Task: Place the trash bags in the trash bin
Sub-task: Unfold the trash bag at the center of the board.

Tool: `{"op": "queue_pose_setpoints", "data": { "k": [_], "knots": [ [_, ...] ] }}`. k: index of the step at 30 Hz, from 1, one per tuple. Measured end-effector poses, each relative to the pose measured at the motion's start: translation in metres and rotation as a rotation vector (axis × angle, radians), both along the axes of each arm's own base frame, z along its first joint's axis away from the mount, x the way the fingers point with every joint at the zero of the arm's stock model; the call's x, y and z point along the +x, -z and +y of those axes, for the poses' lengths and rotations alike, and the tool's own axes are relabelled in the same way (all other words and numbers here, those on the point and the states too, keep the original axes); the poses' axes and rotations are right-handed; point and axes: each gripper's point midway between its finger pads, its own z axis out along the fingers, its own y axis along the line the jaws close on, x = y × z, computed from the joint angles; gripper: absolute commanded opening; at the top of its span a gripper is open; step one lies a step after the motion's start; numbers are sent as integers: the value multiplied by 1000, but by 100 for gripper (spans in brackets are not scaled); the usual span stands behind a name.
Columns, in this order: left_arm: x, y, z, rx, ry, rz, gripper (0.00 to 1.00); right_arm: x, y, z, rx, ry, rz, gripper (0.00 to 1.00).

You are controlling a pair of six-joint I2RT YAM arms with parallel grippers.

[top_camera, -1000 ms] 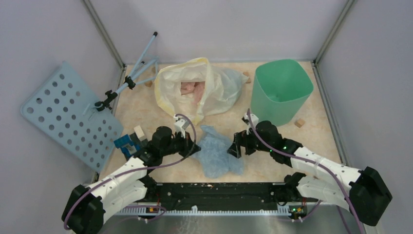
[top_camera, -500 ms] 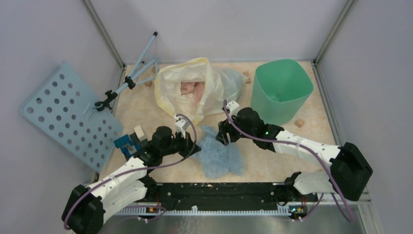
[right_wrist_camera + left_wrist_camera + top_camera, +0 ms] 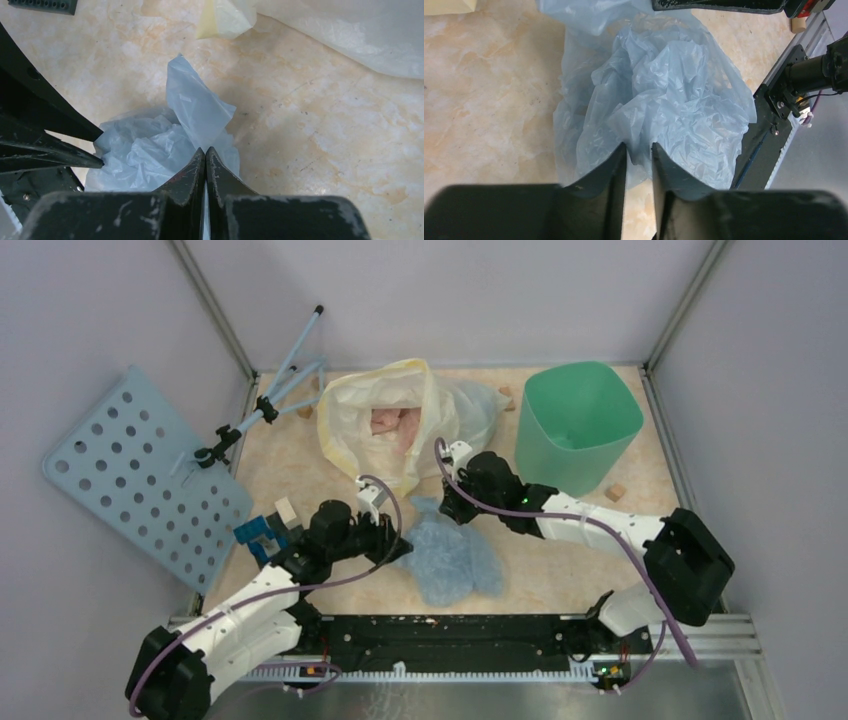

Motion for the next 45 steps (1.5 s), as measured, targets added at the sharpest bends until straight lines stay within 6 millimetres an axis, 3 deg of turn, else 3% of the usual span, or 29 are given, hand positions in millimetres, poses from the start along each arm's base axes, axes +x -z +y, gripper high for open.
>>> {"op": "queue_pose_setpoints", "data": {
  "k": [3, 7, 13, 16, 20, 25, 31, 40, 45],
  "knots": [
    [-1, -5, 5, 1, -25, -3, 48, 2, -5, -3, 2, 19, -18, 0],
    [4, -19, 13, -14, -100, -32, 62, 2, -32, -12, 41, 41, -79, 0],
    [11, -35, 25, -55, -227, -49, 60, -8, -78, -30, 128, 54, -184, 0],
    [13, -38, 31, -69, -281, -43, 60, -12, -84, -38, 138, 62, -201, 0],
    [14, -44, 32, -92, -302, -44, 64, -18, -77, -46, 123, 63, -195, 0],
    [12, -33, 27, -72, -277, 10, 75, -25, -72, -53, 113, 60, -188, 0],
    [3, -20, 12, -100, -199, 81, 98, -32, -94, -57, 172, 54, -220, 0],
    [-15, 1, -7, -215, -86, 143, 99, -48, -128, -59, 288, 20, -246, 0],
    [-13, -15, -14, -294, -48, 85, 99, -55, -141, -58, 338, 1, -246, 0]
  ]
}}
